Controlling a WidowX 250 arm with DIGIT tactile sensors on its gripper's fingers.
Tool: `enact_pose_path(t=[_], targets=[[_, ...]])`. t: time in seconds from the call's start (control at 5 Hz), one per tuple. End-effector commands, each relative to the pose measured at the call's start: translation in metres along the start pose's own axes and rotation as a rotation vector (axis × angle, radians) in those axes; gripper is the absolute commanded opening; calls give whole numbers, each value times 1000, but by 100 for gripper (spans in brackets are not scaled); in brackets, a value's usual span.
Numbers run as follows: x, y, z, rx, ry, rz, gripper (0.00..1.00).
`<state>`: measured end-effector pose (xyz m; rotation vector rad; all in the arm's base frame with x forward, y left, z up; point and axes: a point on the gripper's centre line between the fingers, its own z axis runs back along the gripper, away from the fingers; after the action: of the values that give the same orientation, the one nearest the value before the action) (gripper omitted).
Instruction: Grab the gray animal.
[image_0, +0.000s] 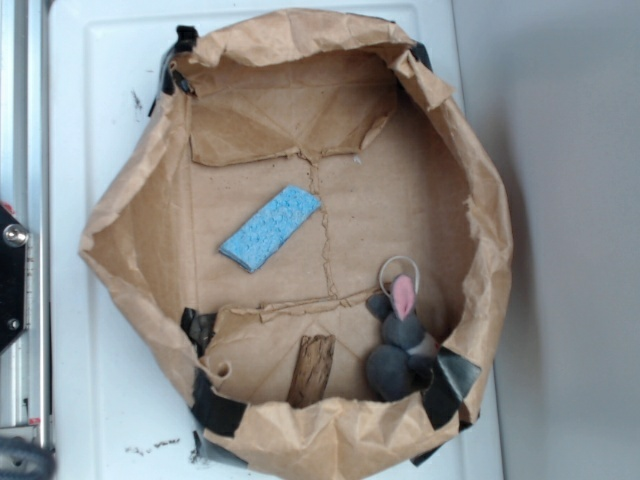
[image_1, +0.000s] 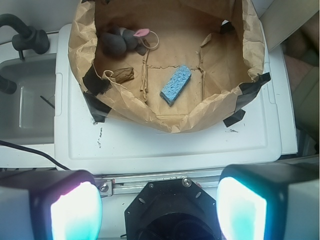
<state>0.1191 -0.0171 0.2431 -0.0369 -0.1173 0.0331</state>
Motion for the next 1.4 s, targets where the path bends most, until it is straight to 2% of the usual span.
enact_pose_path(t=[0.0, 0.2, 0.4, 0.6, 0.8, 1.0, 1.2], targets=[[0, 0, 0, 0, 0, 0, 100], [50, -3, -3, -40, -23, -6, 100], [79, 1, -16, -62, -60, -28, 100], [92, -1, -39, -90, -99, -114, 100], [98, 0, -84, -15, -145, -192, 100], [101, 8, -112, 32, -127, -158, 100], [101, 8, -112, 32, -127, -158, 100]])
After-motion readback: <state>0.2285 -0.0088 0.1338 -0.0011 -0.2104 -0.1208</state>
